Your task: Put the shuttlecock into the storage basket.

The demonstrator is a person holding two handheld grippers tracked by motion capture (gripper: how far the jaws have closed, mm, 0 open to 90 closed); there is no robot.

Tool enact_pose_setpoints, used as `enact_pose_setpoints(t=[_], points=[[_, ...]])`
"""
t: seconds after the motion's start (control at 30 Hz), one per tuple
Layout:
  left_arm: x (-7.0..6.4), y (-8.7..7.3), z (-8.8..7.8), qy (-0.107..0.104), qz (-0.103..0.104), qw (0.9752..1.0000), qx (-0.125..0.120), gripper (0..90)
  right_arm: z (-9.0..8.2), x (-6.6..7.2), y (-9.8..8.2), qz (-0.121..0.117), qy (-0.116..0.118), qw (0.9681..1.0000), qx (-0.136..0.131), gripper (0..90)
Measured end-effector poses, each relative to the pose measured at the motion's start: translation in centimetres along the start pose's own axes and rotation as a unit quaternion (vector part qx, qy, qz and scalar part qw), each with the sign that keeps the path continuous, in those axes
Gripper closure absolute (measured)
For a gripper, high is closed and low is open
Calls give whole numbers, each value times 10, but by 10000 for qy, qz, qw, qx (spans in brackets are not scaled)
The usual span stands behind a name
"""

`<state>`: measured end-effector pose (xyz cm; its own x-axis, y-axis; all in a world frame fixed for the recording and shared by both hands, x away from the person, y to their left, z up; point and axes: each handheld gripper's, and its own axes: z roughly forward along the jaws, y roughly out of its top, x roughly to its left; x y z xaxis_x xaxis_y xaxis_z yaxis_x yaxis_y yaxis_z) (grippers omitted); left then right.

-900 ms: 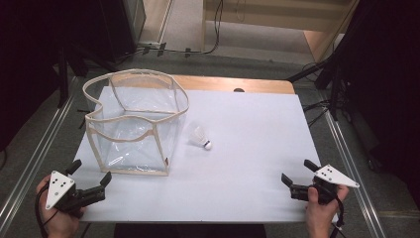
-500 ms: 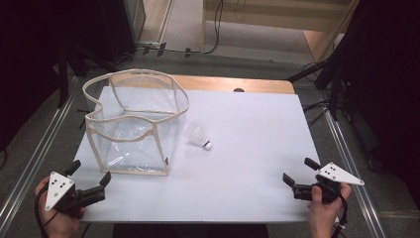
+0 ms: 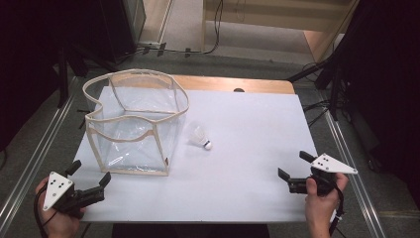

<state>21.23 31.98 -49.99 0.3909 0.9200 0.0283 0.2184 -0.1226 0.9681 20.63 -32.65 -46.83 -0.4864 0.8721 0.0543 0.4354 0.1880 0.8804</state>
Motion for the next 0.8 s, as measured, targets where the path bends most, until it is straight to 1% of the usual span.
enact_pose_setpoints(t=[0.07,0.1,0.13,0.17,0.3,0.4,0.63,0.7,0.77,0.8], points=[[0,0,0,76,-2,10000,22,0,2,1,4,-14,42,10000,61,0],[0,0,1,97,-4,9999,34,0,3,1,6,32,98,9999,83,0],[0,0,1,81,-2,10000,32,0,4,1,8,79,210,9997,66,0],[0,0,0,69,-7,10000,13,0,4,2,10,88,261,9996,62,0],[0,0,0,52,-18,10000,-10,0,9,5,19,-2,302,9995,122,0],[0,1,0,62,-14,10000,18,0,12,7,25,-46,287,9995,136,0],[0,1,1,57,-5,10000,20,0,20,11,36,-140,416,9988,219,0],[-1,1,0,95,6,10000,-6,0,21,12,39,-179,473,9985,201,0],[-1,1,0,186,2,9998,-4,0,23,14,43,-232,489,9982,241,0],[-1,1,1,186,0,9998,3,0,24,15,44,-254,506,9980,269,0]])
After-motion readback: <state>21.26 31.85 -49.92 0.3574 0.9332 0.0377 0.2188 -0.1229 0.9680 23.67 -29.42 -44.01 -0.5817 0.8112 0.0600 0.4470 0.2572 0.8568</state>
